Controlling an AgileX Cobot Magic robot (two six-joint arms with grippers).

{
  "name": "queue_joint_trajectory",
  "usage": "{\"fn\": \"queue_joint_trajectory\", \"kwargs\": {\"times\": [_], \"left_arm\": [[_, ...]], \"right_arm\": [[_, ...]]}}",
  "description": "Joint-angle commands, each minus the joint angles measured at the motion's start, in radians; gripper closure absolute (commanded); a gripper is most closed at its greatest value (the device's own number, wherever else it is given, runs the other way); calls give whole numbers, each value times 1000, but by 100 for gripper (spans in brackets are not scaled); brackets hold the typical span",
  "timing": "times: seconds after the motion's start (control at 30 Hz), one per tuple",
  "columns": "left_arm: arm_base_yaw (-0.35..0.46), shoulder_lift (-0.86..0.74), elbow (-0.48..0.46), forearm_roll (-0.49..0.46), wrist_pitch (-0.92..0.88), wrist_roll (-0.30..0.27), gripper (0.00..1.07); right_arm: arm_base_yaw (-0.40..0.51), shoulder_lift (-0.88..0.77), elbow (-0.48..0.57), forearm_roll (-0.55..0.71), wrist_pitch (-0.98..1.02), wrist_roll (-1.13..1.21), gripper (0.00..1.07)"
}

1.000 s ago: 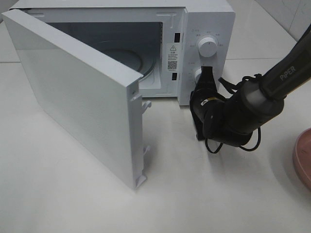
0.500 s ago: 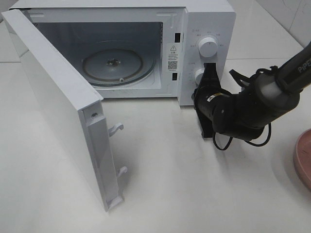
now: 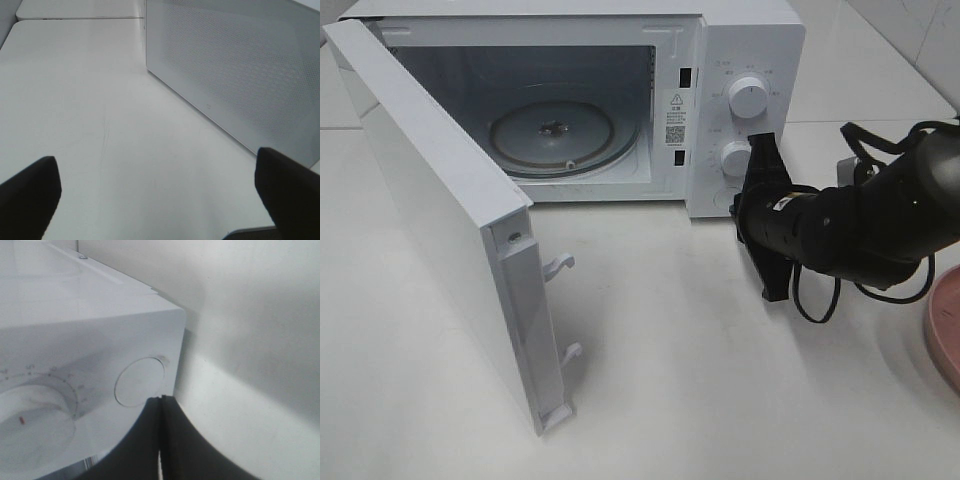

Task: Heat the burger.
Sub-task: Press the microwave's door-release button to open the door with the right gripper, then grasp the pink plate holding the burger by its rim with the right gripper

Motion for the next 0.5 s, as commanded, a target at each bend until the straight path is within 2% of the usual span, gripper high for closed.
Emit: {"fn": "queue_joint_trajectory", "kwargs": {"times": [0.03, 0.3, 0.5], "left_arm": [[-6, -14, 0, -2, -13, -8, 9], [-6, -14, 0, -2, -13, -8, 9], [-6, -14, 0, -2, -13, -8, 9]], "right_arm": [[-4, -41, 17, -32, 45, -51, 107], [-7, -182, 36, -165, 278, -276, 106], [-7, -228, 36, -186, 404, -431, 106]]}}
